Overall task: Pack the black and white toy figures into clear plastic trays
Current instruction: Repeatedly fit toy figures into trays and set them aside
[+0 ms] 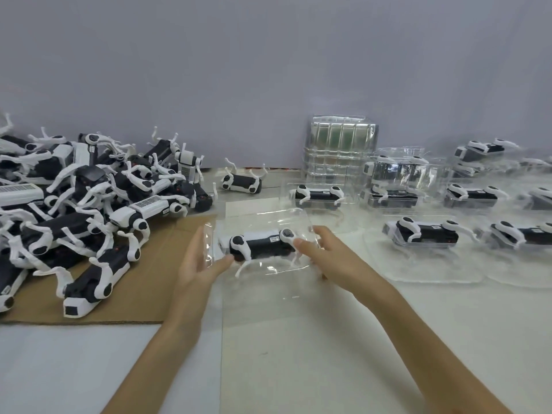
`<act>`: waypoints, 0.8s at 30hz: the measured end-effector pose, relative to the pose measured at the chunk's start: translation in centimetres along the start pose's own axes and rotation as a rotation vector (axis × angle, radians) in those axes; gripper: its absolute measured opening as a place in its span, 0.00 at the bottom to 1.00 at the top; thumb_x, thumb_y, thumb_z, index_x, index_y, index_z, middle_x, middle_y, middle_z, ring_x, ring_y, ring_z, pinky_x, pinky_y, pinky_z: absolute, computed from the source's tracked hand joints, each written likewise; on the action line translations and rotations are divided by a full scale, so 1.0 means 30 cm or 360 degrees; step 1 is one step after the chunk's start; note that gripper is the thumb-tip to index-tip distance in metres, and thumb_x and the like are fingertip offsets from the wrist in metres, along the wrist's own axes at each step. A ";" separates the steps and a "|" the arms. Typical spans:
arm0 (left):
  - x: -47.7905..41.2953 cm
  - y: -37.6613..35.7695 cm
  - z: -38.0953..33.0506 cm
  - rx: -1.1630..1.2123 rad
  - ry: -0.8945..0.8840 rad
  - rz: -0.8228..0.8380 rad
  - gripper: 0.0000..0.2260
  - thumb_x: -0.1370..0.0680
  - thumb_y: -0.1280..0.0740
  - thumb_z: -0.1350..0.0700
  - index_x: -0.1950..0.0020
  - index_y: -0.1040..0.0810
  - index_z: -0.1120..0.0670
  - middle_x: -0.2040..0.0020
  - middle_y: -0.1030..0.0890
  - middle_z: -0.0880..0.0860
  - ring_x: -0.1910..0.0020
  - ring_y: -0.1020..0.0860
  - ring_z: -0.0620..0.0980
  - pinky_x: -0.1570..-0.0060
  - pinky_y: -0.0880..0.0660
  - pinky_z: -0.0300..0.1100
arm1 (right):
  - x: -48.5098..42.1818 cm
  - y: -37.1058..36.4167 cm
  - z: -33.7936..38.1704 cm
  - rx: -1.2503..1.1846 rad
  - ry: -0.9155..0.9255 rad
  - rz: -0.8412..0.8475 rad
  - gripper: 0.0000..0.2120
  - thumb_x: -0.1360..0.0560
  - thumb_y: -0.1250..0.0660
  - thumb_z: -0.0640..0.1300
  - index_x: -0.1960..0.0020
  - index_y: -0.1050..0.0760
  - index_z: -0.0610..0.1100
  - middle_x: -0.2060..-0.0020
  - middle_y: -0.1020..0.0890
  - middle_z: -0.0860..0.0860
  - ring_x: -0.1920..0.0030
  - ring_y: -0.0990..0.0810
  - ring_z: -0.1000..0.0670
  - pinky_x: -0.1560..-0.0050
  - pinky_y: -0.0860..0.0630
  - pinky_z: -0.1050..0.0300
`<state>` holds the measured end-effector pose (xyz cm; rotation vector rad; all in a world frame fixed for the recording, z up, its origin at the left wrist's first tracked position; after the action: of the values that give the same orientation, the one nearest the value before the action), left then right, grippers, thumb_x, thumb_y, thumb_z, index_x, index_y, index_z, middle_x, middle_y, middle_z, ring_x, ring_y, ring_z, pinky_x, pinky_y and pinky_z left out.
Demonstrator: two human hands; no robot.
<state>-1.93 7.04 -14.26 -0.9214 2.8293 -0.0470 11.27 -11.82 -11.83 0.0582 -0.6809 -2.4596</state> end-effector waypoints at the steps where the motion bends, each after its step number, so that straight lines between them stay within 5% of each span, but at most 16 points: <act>1: -0.001 0.007 0.000 0.0001 0.0021 -0.0028 0.27 0.27 0.27 0.55 0.31 0.27 0.37 0.38 0.23 0.31 0.36 0.27 0.32 0.29 0.34 0.48 | -0.002 0.007 -0.008 0.0179 0.0003 -0.0082 0.29 0.21 0.36 0.60 0.25 0.39 0.52 0.36 0.28 0.54 0.39 0.25 0.52 0.44 0.28 0.56; 5: 0.000 0.009 -0.009 -0.0036 0.0041 -0.0061 0.14 0.23 0.31 0.54 0.41 0.18 0.39 0.43 0.20 0.31 0.40 0.27 0.26 0.32 0.34 0.42 | 0.052 0.030 0.078 0.0436 0.0655 -0.0621 0.30 0.24 0.30 0.53 0.25 0.35 0.52 0.28 0.33 0.56 0.29 0.32 0.54 0.28 0.35 0.50; 8: 0.006 0.000 -0.002 -0.0056 0.0028 -0.0027 0.13 0.25 0.30 0.50 0.41 0.17 0.40 0.41 0.18 0.36 0.37 0.24 0.37 0.37 0.29 0.43 | 0.087 -0.052 0.119 0.0746 0.1046 -0.0313 0.36 0.30 0.29 0.61 0.25 0.36 0.57 0.24 0.37 0.58 0.25 0.40 0.57 0.26 0.46 0.55; 11: -0.002 0.001 -0.004 0.0016 0.0052 -0.0086 0.11 0.18 0.38 0.55 0.41 0.18 0.44 0.45 0.16 0.39 0.42 0.19 0.43 0.48 0.24 0.43 | 0.084 -0.141 0.092 0.1206 0.1092 -0.0092 0.31 0.28 0.29 0.57 0.27 0.33 0.59 0.23 0.38 0.57 0.25 0.37 0.53 0.28 0.47 0.54; 14: -0.007 0.010 0.000 0.0082 0.0126 -0.0243 0.12 0.15 0.44 0.54 0.43 0.20 0.45 0.44 0.16 0.45 0.47 0.17 0.46 0.50 0.24 0.44 | 0.083 -0.134 0.097 0.1159 0.1168 -0.0179 0.15 0.24 0.31 0.47 0.37 0.22 0.55 0.30 0.27 0.56 0.36 0.25 0.48 0.38 0.33 0.53; 17: -0.004 0.020 0.007 0.0057 0.0119 -0.0348 0.15 0.14 0.48 0.55 0.42 0.22 0.48 0.43 0.18 0.46 0.46 0.18 0.47 0.50 0.24 0.45 | 0.090 -0.095 0.112 0.1066 0.1219 -0.0244 0.11 0.22 0.32 0.46 0.41 0.20 0.54 0.35 0.23 0.58 0.45 0.21 0.47 0.48 0.28 0.56; 24: 0.002 -0.001 0.028 -0.0098 0.0082 -0.0372 0.15 0.15 0.47 0.59 0.48 0.21 0.49 0.44 0.19 0.47 0.51 0.17 0.53 0.51 0.26 0.48 | 0.099 0.027 0.181 0.0813 0.1286 -0.0503 0.12 0.23 0.30 0.44 0.40 0.20 0.52 0.29 0.27 0.59 0.38 0.22 0.54 0.36 0.30 0.53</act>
<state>-1.83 7.00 -15.10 -1.2783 2.7674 -0.0127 8.19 -11.53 -6.39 1.3518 -0.9283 -2.1730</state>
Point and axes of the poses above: each hand's wrist, its own x-axis away from the middle knuckle, its own y-axis out of the back of the hand, z = x × y, the point moved 4 cm from there along -x, towards the middle knuckle
